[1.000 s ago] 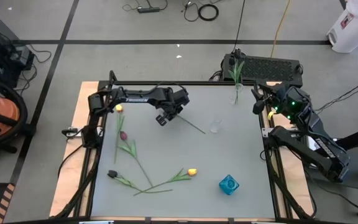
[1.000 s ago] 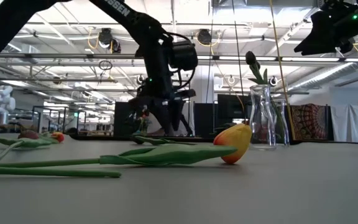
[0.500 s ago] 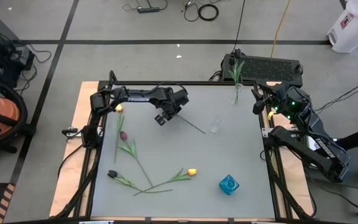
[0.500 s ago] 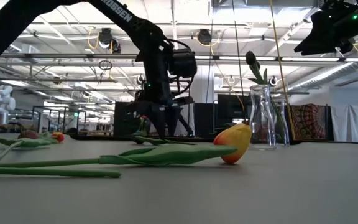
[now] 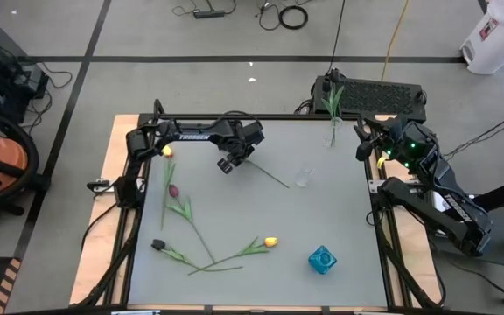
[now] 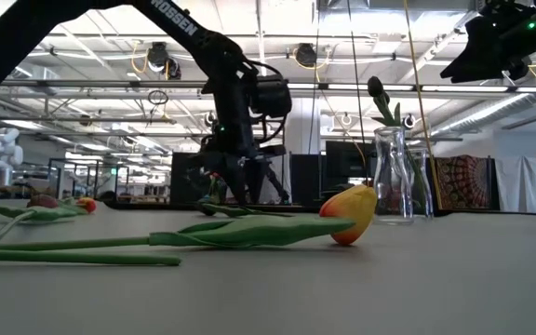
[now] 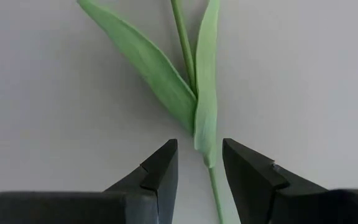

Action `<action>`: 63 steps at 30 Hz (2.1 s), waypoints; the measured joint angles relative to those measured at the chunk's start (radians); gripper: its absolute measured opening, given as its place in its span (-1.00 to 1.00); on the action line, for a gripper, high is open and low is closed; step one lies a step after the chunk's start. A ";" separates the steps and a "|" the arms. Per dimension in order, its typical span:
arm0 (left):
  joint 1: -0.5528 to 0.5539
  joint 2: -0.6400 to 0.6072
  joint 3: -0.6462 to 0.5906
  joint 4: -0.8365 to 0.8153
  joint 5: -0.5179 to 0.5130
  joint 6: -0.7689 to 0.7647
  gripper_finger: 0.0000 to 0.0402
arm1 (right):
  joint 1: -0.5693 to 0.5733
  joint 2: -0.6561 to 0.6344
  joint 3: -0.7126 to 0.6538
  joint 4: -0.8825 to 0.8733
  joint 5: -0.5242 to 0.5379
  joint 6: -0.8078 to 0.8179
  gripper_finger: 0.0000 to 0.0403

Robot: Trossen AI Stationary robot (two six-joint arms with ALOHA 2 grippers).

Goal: Sort flowers into vase by color
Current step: Put the top black tulip into the top transparent vase

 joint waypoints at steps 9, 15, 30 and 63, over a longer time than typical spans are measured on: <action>0.013 0.006 0.000 -0.003 0.000 0.000 -0.34 | 0.000 0.000 0.000 0.000 0.000 0.000 0.02; 0.018 0.031 0.000 -0.002 0.018 0.000 -0.34 | 0.000 0.000 0.000 0.000 0.000 0.000 0.02; 0.040 0.047 0.001 0.018 0.013 0.001 -0.34 | 0.000 0.000 0.000 0.000 0.000 0.000 0.02; 0.043 0.047 0.001 -0.050 -0.002 0.035 -0.43 | 0.000 0.000 0.000 0.000 0.000 0.000 0.02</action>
